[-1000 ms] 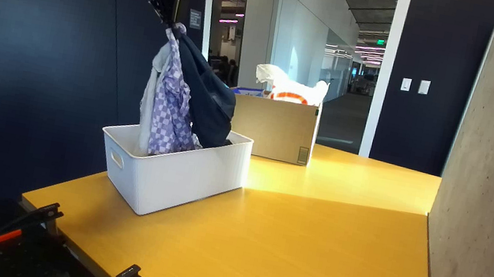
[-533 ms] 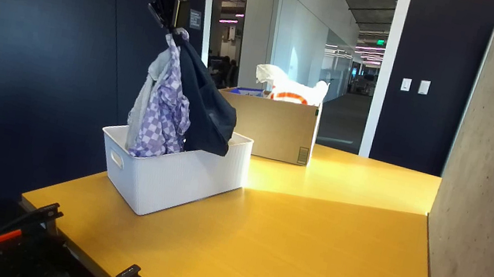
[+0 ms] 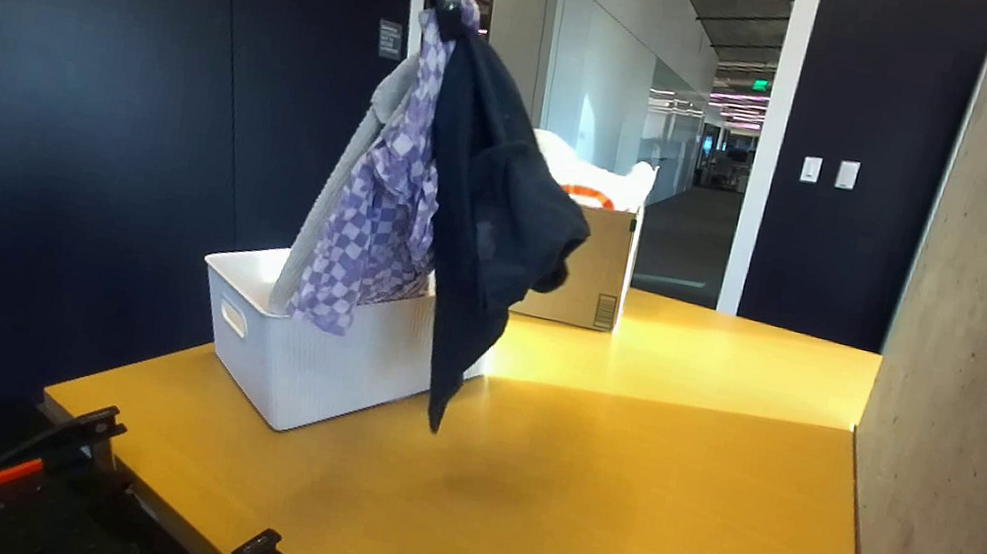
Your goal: Move the basket to the right, then remove the purple and blue shirts and the towel from the basket
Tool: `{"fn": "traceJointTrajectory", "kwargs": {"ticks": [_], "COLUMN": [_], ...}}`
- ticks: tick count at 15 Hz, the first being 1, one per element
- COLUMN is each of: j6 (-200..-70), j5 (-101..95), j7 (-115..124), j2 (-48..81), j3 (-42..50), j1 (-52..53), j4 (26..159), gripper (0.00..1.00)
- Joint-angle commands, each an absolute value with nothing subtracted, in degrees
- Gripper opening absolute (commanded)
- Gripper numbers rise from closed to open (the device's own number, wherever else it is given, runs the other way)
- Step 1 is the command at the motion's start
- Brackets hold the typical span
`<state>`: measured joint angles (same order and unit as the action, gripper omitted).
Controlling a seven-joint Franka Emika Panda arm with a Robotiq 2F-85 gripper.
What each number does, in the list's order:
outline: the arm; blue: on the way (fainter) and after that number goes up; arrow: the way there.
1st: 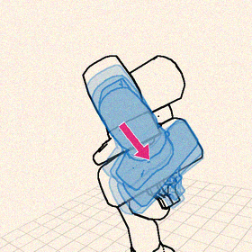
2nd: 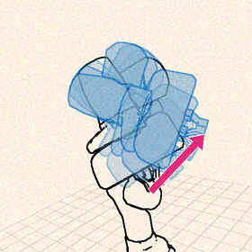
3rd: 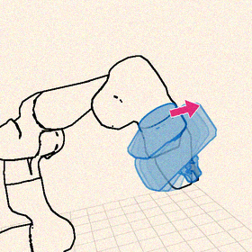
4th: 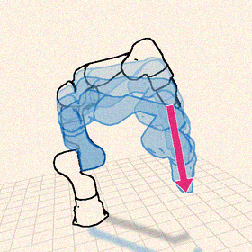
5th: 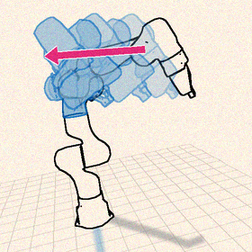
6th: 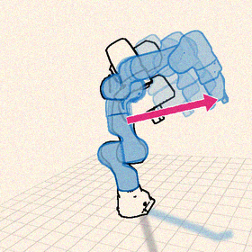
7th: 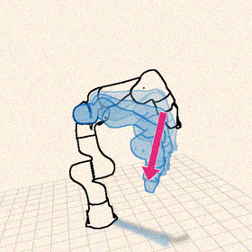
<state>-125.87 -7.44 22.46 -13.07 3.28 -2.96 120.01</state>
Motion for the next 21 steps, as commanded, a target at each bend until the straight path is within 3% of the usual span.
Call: {"fn": "traceJointTrajectory", "kwargs": {"ticks": [1, 9, 21], "j6": [-123.5, -127.2, -144.2], "j5": [-3.9, 2.2, 10.5], "j7": [18.2, 12.9, 10.8], "j2": [-12.9, -1.8, 21.5], "j3": [6.8, 10.3, 4.7], "j1": [-7.0, -9.7, -6.5], "j4": [117.4, 114.4, 116.6], "gripper": [0.01, 0.01, 0.01]}}
